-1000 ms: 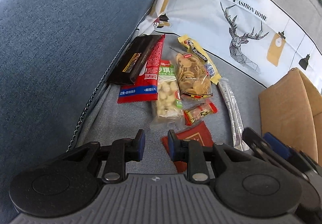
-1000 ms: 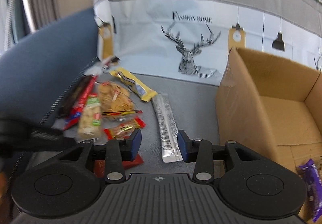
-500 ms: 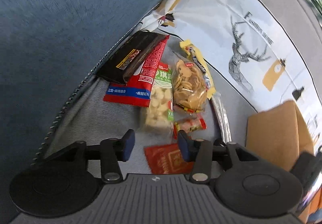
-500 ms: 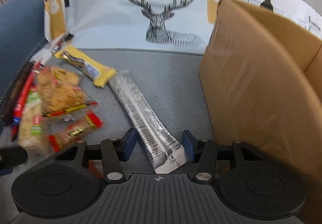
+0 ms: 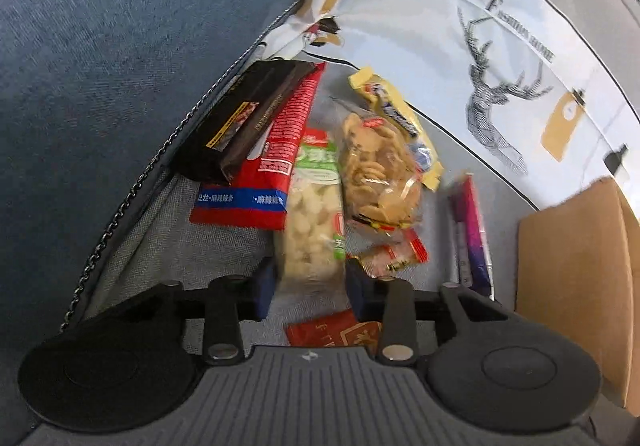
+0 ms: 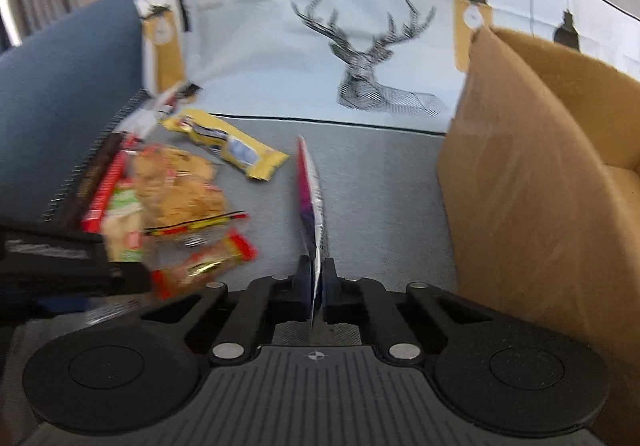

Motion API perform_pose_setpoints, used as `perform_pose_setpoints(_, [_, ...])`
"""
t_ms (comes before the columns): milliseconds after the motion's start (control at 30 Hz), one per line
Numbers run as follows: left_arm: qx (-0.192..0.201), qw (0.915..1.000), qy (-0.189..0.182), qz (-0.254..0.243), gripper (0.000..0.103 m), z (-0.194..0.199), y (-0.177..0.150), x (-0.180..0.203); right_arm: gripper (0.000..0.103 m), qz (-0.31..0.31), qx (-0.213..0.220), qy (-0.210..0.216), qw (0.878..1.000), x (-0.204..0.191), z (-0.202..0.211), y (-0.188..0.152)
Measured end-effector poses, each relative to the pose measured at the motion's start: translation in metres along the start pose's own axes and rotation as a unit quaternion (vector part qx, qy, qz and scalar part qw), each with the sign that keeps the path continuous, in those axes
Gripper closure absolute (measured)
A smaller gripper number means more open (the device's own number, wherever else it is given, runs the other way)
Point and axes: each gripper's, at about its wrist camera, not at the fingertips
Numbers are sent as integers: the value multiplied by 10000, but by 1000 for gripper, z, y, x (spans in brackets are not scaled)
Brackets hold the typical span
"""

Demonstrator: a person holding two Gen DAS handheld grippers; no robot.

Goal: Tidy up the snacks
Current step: 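Grasp the silver stick pouch with the right gripper while the left approaches the bean snack bag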

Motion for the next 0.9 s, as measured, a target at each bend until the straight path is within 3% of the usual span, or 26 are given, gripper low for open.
perform_pose_setpoints(133, [-122, 9996, -171, -164, 63, 14, -16, -6, 99, 240, -107, 262, 9993, -4, 20, -15])
perform_pose_setpoints(400, [-288, 9984, -107, -468, 64, 44, -61, -21, 99, 409, -487, 506, 9967, -6, 59, -62])
perform_pose_setpoints(600, [-776, 9938, -112, -789, 63, 43, -83, -31, 98, 553, -1008, 507, 9921, -4, 72, -95])
perform_pose_setpoints(700, [-812, 9943, 7, -690, 51, 40, -82, -36, 94, 551, -1148, 675, 9896, 0, 73, -101])
perform_pose_setpoints(800, [-722, 9953, 11, -640, 41, 40, -78, -35, 82, 485, -1025, 792, 9904, 4, 74, -96])
perform_pose_setpoints(867, [-750, 9949, 66, -677, 41, 37, -77, -32, 68, 495, -1004, 829, 9903, 4, 72, -93])
perform_pose_setpoints(900, [-755, 9946, 129, -694, 41, 36, -76, -30, 67, 546, -1003, 815, 9901, 2, 70, -92])
Point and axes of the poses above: each gripper's, at about its wrist camera, not at the fingertips, and z roughly against the way its jaws point, x to its right, y to its top, and after that the axes turned 15 degrees about -x, right-handed
